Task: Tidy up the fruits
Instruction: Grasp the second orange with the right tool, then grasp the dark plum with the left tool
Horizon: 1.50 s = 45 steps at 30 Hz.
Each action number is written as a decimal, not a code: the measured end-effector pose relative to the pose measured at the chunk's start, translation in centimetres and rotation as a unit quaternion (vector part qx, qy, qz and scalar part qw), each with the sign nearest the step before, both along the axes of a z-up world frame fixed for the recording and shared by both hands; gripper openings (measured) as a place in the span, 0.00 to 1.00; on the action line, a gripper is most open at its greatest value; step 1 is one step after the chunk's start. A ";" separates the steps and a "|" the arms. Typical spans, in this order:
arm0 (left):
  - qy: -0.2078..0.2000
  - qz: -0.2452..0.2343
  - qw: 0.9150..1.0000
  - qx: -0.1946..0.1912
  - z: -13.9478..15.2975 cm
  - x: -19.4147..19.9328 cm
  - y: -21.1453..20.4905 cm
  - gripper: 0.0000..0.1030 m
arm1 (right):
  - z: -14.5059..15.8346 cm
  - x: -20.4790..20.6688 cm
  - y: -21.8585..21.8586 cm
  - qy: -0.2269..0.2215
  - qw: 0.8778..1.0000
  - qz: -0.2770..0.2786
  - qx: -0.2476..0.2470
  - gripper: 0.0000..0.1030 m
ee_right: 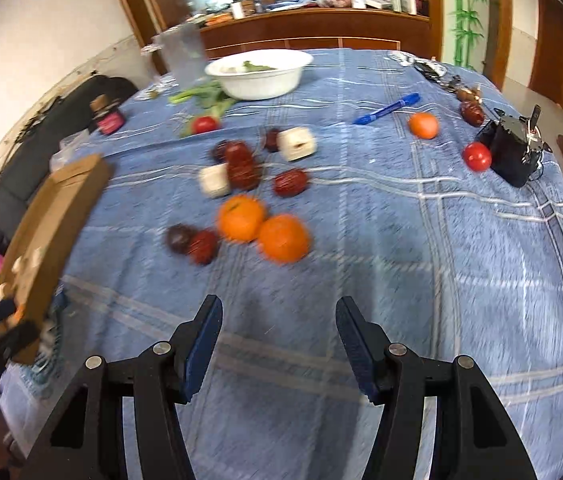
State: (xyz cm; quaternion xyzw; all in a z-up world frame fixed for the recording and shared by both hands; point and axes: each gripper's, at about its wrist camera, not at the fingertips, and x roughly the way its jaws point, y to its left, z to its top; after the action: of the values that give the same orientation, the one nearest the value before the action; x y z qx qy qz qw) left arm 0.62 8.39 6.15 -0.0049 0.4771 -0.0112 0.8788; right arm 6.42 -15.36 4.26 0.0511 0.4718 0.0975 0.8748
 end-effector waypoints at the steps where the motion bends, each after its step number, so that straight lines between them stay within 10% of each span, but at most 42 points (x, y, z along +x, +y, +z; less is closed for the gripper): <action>1: 0.001 0.000 1.000 0.001 0.0 0.0 -0.1 0.72 | -0.3 0.5 -0.2 0.000 1.000 0.003 0.003 0.61; 9: 0.012 0.003 1.000 0.010 -0.7 0.7 -0.9 0.72 | -1.6 3.9 1.4 -0.003 0.999 0.048 -0.020 0.61; 12: 0.021 -0.003 1.000 0.011 -1.1 1.4 -1.5 0.72 | -2.0 4.3 1.8 -0.004 0.998 0.062 -0.032 0.34; 37: 0.036 -0.159 0.986 0.017 -5.3 12.8 -10.4 0.71 | -1.1 -1.6 -4.2 -0.007 1.000 0.021 0.016 0.33; 45: 0.009 -0.169 0.985 0.021 -5.3 12.8 -10.5 0.32 | -1.3 -1.9 -4.4 -0.004 1.000 0.008 0.021 0.33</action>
State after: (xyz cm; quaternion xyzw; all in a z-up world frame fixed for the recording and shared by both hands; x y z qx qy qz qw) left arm 13.38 -2.14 0.80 0.0944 0.4793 -0.1498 0.8596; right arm 4.57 -19.73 2.91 0.0650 0.4663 0.1143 0.8748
